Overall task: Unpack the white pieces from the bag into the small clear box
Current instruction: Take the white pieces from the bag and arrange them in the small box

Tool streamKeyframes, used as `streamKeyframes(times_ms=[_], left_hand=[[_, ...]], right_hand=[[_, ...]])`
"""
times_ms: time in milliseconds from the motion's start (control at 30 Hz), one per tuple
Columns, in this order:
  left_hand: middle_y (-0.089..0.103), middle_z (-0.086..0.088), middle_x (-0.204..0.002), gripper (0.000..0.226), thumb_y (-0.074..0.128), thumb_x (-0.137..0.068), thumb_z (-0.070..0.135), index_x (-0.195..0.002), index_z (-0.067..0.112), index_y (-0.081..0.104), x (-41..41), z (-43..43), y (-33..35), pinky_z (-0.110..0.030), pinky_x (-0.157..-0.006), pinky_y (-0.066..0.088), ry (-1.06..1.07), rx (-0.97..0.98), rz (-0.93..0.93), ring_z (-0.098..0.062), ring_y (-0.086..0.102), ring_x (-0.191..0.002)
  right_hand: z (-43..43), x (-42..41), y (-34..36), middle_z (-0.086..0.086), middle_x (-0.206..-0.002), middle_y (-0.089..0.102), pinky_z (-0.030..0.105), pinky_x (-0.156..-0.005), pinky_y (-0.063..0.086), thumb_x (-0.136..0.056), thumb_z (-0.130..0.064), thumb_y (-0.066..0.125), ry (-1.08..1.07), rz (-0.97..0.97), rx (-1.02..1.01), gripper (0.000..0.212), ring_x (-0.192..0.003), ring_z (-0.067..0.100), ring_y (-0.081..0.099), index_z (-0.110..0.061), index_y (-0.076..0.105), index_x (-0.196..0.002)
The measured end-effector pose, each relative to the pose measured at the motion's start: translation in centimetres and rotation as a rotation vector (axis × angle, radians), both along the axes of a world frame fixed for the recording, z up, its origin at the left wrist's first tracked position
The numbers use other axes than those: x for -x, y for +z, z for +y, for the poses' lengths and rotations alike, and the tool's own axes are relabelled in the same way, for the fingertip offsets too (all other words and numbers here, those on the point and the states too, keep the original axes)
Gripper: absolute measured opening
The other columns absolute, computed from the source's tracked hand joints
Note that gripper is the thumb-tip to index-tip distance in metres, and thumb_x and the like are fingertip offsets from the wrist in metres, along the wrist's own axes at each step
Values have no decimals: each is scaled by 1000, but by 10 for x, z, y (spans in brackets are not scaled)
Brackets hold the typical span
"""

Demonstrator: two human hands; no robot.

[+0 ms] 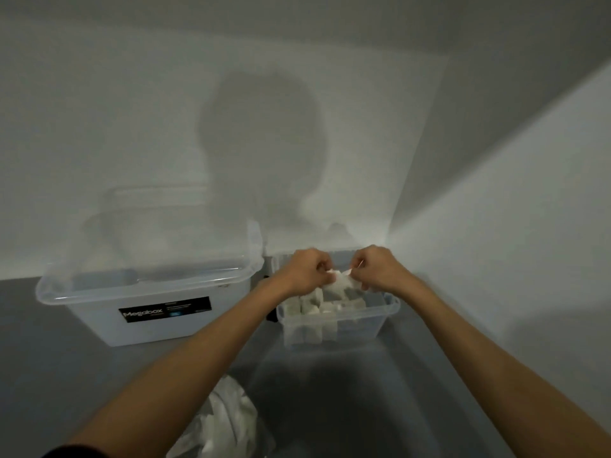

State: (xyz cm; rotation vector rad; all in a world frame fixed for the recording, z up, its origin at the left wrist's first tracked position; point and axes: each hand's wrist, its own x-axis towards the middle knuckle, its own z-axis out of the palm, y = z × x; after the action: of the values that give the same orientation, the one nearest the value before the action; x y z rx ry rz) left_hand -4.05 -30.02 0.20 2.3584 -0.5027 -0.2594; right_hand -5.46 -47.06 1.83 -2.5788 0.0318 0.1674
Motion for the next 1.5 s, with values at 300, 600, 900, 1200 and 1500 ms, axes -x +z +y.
streamKeyframes(times_ms=[300, 600, 900, 1200, 1500], left_hand=[[63, -7, -113, 25, 65, -88, 21, -111, 16, 60, -32, -38, -63, -32, -88, 52, -53, -450, 250, -22, 63, -92], [50, -2, -137, 60, 59, -86, 53, -138, 31, 40, -44, -53, -99, -47, -111, 33, 59, -742, 127, -27, 47, -128], [48, -4, -140, 56, 51, -91, 52, -140, 29, 36, -40, -54, -93, -49, -113, 29, 85, -748, 104, -28, 43, -131], [65, -3, -97, 19, 66, -86, 30, -94, 13, 62, -28, -24, -44, -35, -85, 52, 21, -309, 49, -21, 62, -92], [71, 9, -85, 15, 68, -85, 34, -95, 24, 71, 72, 101, 38, -18, -74, 51, 24, 25, -7, 1, 63, -77]], right_hand=[[-2, -40, -69, 9, -90, 59, 24, -56, 46, -87, -3, 54, 154, 384, 267, 14, -66, 17, 57, -7, 59, -99], [-6, -60, -106, 11, -115, 62, 29, -78, 47, -85, -8, 64, 177, 378, 303, 38, -97, 23, 59, -8, 59, -122], [-6, -56, -98, 13, -135, 51, 37, -104, 41, -91, -17, 61, 204, 442, 369, 45, -120, 28, 50, -8, 49, -133], [12, -38, -33, 17, -88, 68, 28, -57, 58, -91, -6, 58, 143, 194, 256, 8, -67, 25, 70, 1, 62, -90], [95, 53, 45, 4, -76, 71, 30, -61, 60, -90, -18, 61, 311, -79, -86, 7, -63, 12, 71, -14, 67, -89]])
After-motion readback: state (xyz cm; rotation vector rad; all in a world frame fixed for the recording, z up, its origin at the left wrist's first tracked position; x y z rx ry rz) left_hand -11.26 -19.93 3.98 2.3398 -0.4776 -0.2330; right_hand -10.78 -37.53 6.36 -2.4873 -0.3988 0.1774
